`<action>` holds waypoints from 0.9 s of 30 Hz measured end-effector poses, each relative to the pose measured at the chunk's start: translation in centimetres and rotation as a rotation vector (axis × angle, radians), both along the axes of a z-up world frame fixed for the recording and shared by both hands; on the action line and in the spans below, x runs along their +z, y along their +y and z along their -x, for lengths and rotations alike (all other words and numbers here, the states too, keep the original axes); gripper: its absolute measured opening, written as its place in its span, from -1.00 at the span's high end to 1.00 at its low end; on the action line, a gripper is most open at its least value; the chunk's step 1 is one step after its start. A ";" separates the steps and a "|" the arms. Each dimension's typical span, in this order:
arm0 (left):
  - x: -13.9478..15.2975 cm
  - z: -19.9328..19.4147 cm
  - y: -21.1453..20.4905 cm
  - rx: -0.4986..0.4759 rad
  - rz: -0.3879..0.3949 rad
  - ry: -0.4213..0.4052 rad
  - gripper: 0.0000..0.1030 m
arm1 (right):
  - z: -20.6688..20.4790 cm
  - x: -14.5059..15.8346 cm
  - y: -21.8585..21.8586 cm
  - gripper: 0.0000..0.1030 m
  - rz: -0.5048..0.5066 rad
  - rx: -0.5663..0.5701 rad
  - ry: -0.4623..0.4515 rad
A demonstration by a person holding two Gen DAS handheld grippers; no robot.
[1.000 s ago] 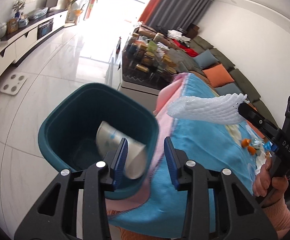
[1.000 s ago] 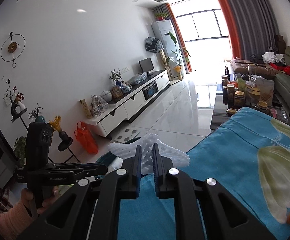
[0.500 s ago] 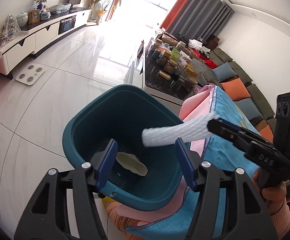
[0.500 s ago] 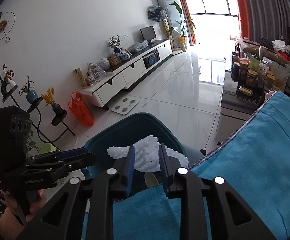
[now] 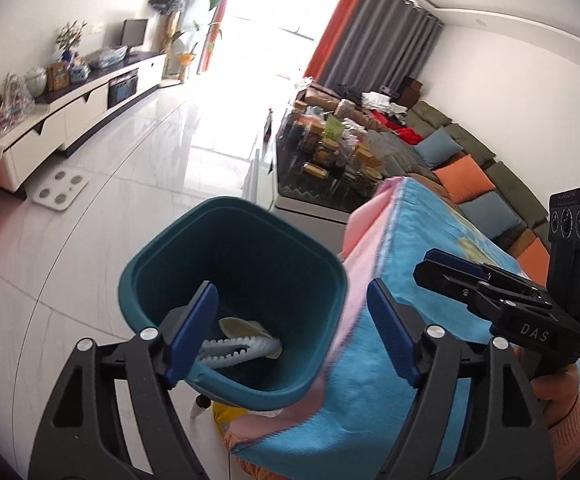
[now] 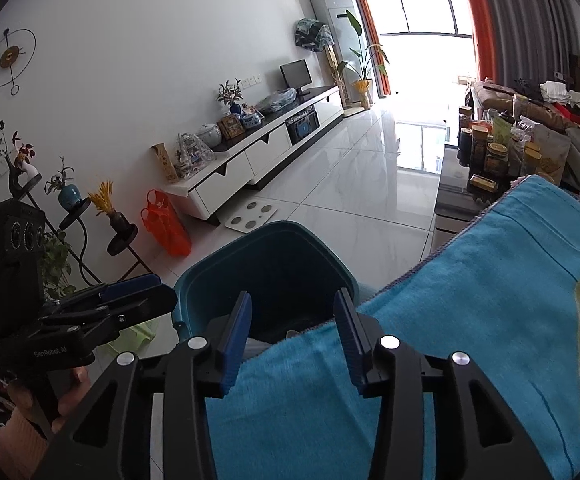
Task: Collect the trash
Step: 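Carry both items over the teal bin and open both tools to drop them, then grasp the second white paper cup with the right tool while the left tool reaches toward the tissue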
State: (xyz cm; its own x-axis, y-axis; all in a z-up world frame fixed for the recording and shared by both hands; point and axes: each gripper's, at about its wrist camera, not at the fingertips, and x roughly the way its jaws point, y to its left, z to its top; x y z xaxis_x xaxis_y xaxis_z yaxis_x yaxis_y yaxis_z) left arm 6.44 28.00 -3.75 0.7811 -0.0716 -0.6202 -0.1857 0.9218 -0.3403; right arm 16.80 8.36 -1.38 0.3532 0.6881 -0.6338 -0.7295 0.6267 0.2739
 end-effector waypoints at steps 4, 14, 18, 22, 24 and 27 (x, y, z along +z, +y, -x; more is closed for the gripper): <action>1.0 0.0 -3.2 -0.081 -0.032 -0.028 -0.57 | 2.0 1.4 -4.5 0.12 -0.027 -0.040 -0.052; 1.6 0.3 -15.1 -0.410 -0.057 -0.074 -0.64 | 6.7 3.0 -19.0 0.09 -0.073 -0.280 -0.122; 0.8 0.4 -20.6 -0.557 -0.045 -0.065 -0.64 | 8.7 2.9 -25.0 0.08 -0.077 -0.415 -0.131; 0.1 0.2 -25.2 -0.668 -0.036 -0.043 -0.64 | 11.0 2.9 -30.0 0.09 -0.071 -0.544 -0.159; -0.1 0.2 -27.0 -0.715 -0.034 -0.039 -0.64 | 12.0 3.1 -32.5 0.09 -0.070 -0.605 -0.175; -0.4 0.0 -29.6 -0.770 -0.036 -0.029 -0.64 | 13.3 3.2 -35.7 0.08 -0.071 -0.691 -0.197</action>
State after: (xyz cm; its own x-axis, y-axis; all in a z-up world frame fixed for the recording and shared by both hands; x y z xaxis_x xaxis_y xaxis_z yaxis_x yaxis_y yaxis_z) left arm 6.42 -1.64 -4.13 0.5347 -0.5817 -0.6129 0.5213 0.7980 -0.3026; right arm 3.55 -27.30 1.85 0.8257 0.3035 -0.4755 -0.2128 0.9482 0.2358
